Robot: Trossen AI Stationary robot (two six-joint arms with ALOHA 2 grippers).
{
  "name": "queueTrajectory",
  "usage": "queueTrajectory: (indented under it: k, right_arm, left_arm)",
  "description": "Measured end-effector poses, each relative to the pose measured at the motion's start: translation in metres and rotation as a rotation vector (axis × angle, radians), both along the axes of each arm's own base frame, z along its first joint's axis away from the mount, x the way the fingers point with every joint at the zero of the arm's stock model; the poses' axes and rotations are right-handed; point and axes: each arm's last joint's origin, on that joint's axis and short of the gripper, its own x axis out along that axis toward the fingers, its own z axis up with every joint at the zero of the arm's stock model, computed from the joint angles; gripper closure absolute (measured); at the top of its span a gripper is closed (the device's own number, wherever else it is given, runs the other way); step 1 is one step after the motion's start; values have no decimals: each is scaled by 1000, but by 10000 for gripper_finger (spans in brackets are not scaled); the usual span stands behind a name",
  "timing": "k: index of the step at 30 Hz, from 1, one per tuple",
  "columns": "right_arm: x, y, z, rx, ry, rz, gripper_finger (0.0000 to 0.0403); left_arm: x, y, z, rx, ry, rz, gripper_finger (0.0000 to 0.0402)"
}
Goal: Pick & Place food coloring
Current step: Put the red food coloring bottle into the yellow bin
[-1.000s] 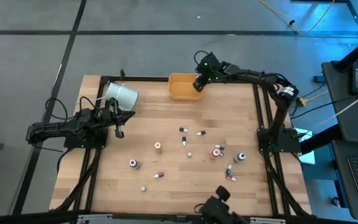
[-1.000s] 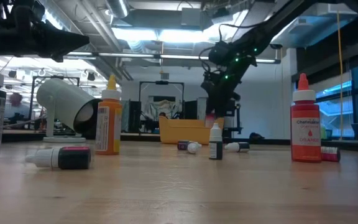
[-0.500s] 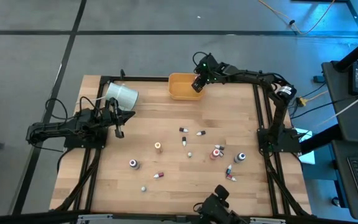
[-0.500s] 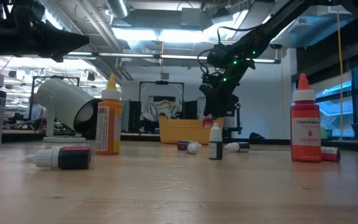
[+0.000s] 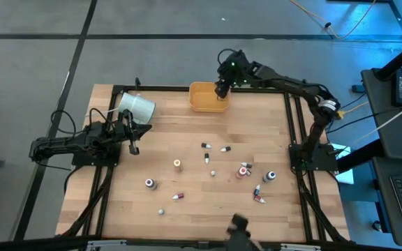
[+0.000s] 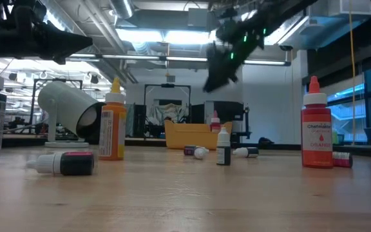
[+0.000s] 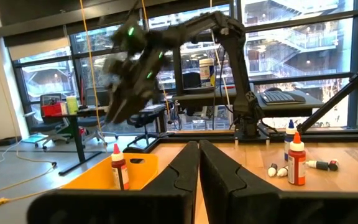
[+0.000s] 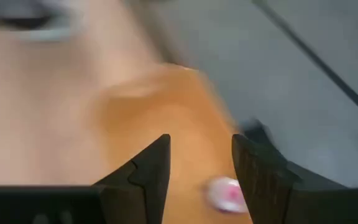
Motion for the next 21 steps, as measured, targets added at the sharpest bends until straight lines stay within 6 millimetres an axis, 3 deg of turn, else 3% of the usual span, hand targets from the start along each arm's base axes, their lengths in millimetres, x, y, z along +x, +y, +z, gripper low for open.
queueTrajectory:
  k: [3, 8, 12, 15, 21]
  right_arm:
    - [2, 37, 20, 28, -25, 300, 231]
    - [1, 98, 27, 71, 121, 491, 231]
    - [2, 136, 12, 117, 287, 597, 231]
    - [3, 156, -11, 107, 385, 624, 231]
    - [-4, 172, -57, 49, 496, 572, 231]
  left_arm:
    - [0, 0, 0, 0, 0, -1, 393]
    - [0, 0, 0, 0, 0, 0, 394]
    - [0, 0, 0, 0, 1, 0, 391]
    - [0, 0, 0, 0, 1, 0, 389]
    - [0, 0, 0, 0, 0, 0, 393]
